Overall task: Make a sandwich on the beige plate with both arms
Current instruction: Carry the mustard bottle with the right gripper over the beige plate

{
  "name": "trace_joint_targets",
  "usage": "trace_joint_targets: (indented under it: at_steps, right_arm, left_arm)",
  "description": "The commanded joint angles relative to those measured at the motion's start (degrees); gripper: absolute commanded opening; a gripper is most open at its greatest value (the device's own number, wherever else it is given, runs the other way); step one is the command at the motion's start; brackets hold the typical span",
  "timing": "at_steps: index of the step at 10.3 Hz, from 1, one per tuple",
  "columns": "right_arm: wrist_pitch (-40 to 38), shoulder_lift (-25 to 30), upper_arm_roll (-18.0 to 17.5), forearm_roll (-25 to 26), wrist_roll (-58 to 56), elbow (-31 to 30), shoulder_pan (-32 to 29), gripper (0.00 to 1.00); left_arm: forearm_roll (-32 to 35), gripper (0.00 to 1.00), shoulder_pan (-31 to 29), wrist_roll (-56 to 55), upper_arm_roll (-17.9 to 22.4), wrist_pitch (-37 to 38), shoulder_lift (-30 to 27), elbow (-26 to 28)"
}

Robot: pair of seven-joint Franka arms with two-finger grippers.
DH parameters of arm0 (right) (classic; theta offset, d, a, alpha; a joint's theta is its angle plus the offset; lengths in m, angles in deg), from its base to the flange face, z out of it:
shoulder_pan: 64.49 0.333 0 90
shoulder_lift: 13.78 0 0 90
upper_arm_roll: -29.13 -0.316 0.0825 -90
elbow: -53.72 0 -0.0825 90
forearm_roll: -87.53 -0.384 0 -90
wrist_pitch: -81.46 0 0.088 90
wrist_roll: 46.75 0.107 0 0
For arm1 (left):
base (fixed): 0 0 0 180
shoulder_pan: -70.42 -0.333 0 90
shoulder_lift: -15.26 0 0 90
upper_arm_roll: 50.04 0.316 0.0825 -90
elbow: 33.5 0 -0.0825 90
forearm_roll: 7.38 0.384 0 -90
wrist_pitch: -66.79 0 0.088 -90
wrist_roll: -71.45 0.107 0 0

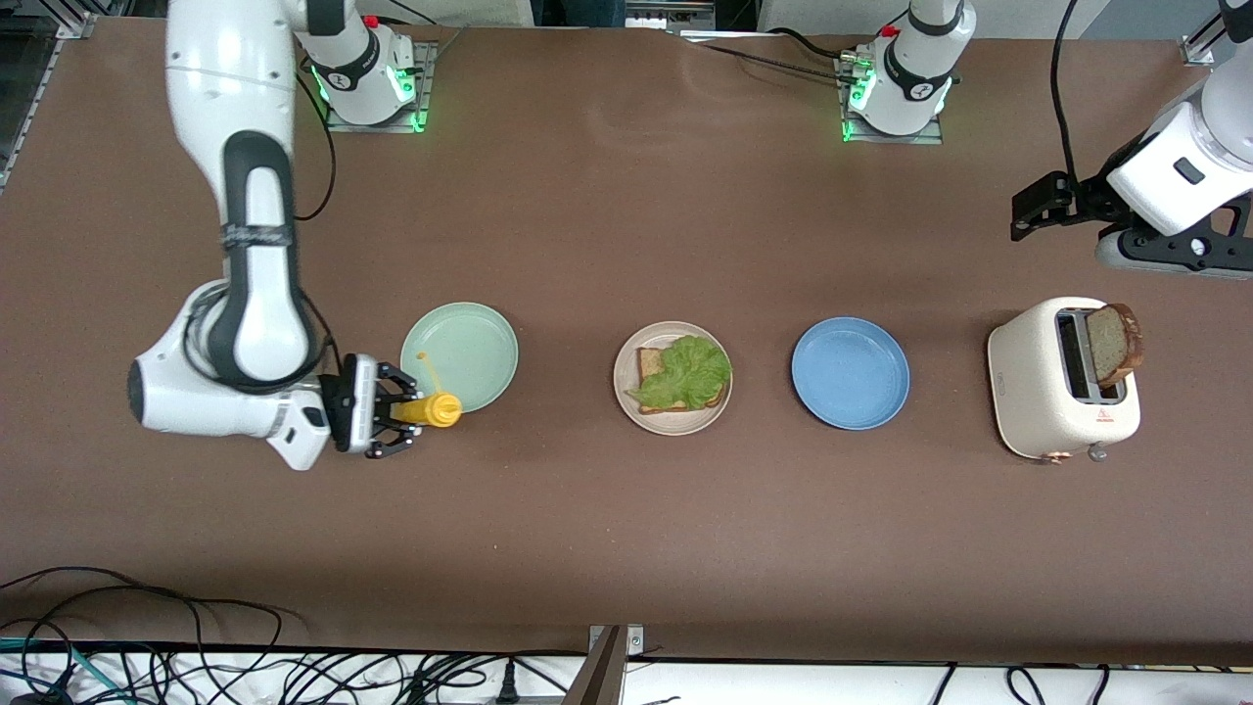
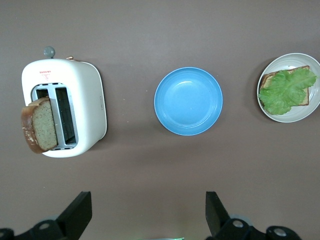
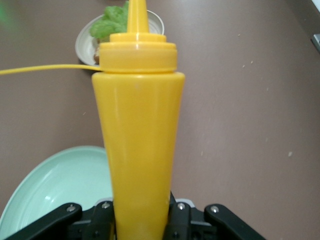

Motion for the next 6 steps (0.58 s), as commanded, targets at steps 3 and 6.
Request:
trace_joint_targets:
  at_steps: [3, 6]
  right_arm:
    - [13.22, -0.79, 4.18, 9.67, 21.36, 1.13, 14.73, 0.00]
    - [20.43, -4.82, 4.18, 18.90, 33.41, 3.51, 19.84, 0.00]
  left_arm:
    - [-1.20, 1.00, -1.41, -0.40, 0.06, -4.63, 0.46, 0.10]
    - [-1.12, 1.00, -1.76, -0.31, -0.30, -4.46, 0.29, 0.11]
